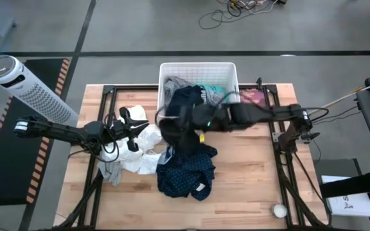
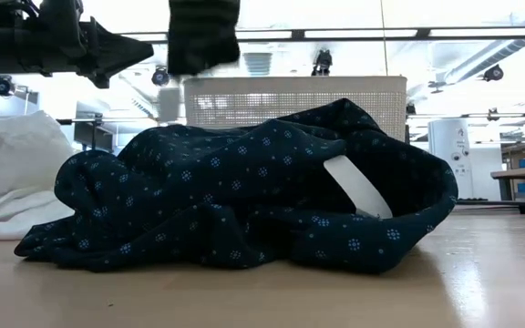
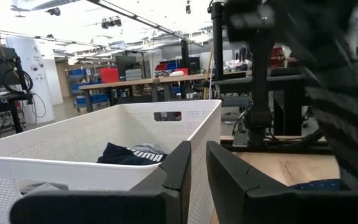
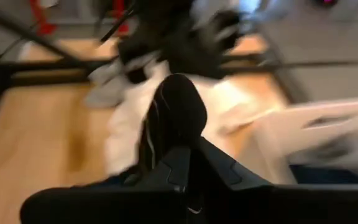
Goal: Sort clothes
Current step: Put the black striped sock into the laundry bin
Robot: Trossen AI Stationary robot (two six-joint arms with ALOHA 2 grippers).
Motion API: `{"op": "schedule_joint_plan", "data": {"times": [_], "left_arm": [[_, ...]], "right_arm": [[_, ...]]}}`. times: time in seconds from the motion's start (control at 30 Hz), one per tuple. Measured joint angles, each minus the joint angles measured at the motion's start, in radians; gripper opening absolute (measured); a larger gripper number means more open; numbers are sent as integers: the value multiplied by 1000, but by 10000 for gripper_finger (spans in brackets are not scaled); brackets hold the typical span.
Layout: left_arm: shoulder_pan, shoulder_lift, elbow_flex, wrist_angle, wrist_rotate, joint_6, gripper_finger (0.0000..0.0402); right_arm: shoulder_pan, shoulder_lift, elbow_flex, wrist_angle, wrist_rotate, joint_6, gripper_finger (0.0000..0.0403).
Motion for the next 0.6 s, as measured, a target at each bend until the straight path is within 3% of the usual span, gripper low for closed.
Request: {"op": "schedule_joint_plan", "data": {"times": [0.33,0.6], "left_arm": [[0,0,0,0,0,0,38],[0,0,0,4,0,-4,38]], "right_arm": [[-151,0,277,-127,100,-197,0],[-378,-2,320,-374,96,-175,0]]}}
